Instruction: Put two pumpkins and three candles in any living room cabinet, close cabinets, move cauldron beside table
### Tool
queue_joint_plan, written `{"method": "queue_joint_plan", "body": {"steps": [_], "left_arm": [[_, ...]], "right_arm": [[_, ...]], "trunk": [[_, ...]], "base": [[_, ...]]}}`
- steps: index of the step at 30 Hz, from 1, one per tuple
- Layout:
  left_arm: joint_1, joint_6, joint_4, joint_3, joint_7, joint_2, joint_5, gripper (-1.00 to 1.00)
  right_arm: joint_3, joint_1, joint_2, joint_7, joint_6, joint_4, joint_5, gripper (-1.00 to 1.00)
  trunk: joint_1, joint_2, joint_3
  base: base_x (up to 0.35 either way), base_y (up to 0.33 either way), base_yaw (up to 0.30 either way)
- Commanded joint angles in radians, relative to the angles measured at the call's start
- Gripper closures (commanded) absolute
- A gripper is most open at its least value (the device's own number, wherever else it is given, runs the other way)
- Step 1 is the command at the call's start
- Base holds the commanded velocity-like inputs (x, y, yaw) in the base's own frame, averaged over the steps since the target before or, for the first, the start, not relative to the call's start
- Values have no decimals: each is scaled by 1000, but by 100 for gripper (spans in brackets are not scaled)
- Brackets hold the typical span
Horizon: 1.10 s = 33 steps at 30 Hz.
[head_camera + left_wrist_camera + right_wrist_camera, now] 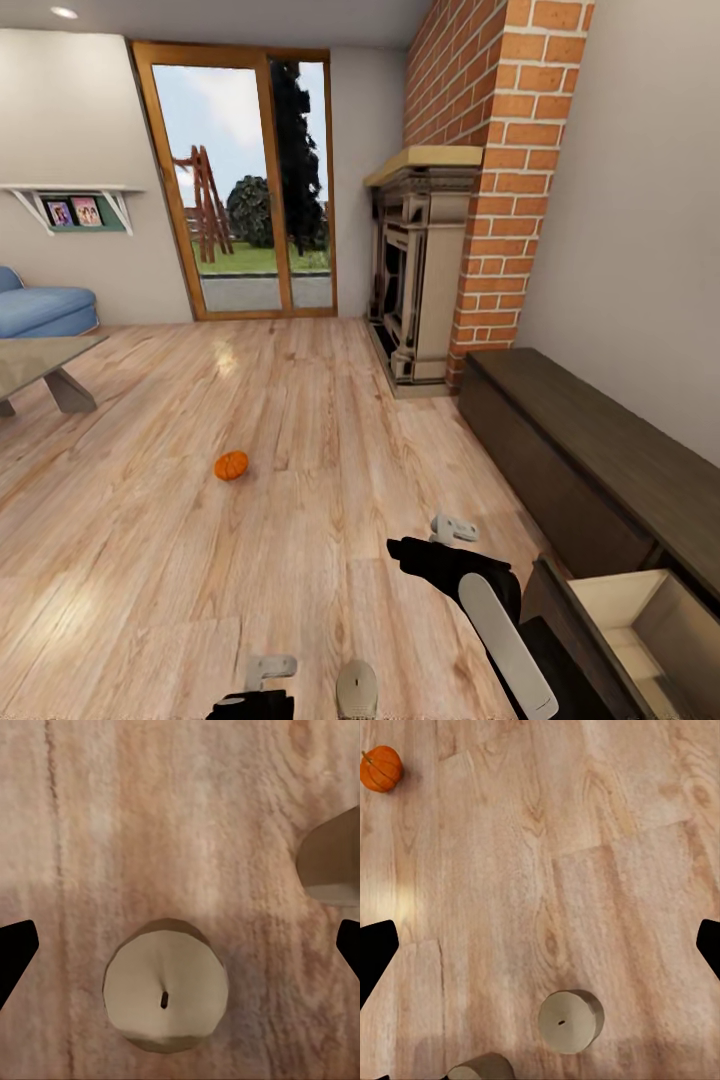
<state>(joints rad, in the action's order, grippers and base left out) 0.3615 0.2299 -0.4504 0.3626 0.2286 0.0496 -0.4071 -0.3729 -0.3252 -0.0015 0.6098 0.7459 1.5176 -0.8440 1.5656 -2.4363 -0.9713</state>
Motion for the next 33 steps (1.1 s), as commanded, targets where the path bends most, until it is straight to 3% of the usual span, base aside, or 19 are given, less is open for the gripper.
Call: {"method": "queue_joint_plan", "body": {"steps": [1,9,17,23,30,33], "left_arm": [[1,3,-2,9,9,1,-10,-100],[1,3,-1,44,9,12,-10,-100],[1,2,-1,48,9,13,-10,-100],[1,2,-2,48,11,12,-10,-100],[1,-1,-2,48,87,13,-11,-100],[1,-12,-1,48,104,16,-13,-100]], "right_arm": [[-1,-1,0,10,1,1,-9,-100],[-1,-1,0,10,1,0,-9,-100],[-1,0,0,10,1,-1,-9,-100],[-1,0,0,10,1,-3,-9,-100],[-1,-1,0,10,1,-4,-9,-100],[-1,-1,0,9,1,0,-9,-100]], "trunk": [[4,-8,-4],[34,-64,-29],[38,-66,-60],[38,-66,-60],[38,-66,-60],[39,-66,-72]], "base": [[0,0,0],[0,0,0],[0,0,0],[0,0,0],[0,0,0],[0,0,0]]}}
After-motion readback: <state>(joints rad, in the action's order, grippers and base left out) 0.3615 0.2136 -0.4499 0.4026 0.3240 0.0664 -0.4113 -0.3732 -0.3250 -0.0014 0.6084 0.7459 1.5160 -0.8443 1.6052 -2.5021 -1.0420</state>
